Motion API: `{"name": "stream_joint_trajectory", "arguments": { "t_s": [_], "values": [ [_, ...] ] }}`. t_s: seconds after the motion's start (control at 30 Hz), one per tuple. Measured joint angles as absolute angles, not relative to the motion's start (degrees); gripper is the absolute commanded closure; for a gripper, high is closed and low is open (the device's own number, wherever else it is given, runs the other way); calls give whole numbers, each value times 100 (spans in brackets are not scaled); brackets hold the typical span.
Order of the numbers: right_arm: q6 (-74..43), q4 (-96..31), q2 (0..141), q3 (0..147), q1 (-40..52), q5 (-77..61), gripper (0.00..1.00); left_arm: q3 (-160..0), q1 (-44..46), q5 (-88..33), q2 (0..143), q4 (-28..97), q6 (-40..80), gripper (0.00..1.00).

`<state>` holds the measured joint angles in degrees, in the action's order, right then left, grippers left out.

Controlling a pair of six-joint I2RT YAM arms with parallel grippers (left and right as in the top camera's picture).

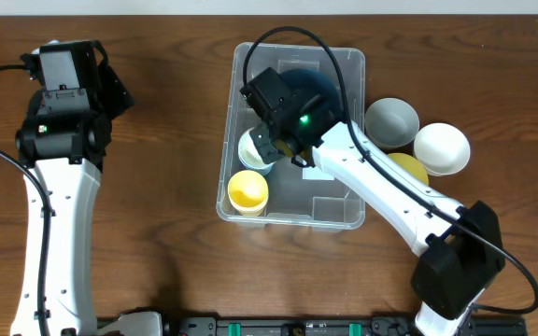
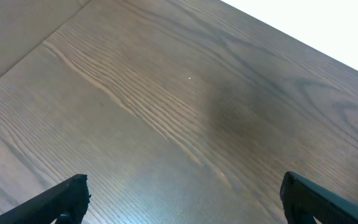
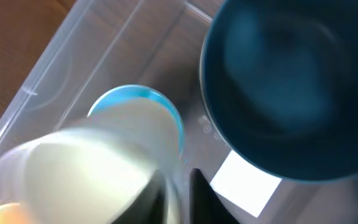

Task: Pack container
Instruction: 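Carry the white cup into the container onto the light blue cup, then open the right gripper and withdraw it to the right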

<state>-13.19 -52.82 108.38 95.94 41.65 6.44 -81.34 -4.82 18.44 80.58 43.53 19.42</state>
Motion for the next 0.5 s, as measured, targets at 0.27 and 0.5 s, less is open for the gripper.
{"name": "stream_joint_trajectory", "arguments": {
  "t_s": [0.27,0.5],
  "values": [
    [-1236,-5332,10836,9594,4165,762,59,-8134,-482,1844,8058,4353,1942,2],
    [-1328,-5754,10519,9594,3909,1286,58,-8134,-484,1844,8058,4353,1942,2]
  ]
}}
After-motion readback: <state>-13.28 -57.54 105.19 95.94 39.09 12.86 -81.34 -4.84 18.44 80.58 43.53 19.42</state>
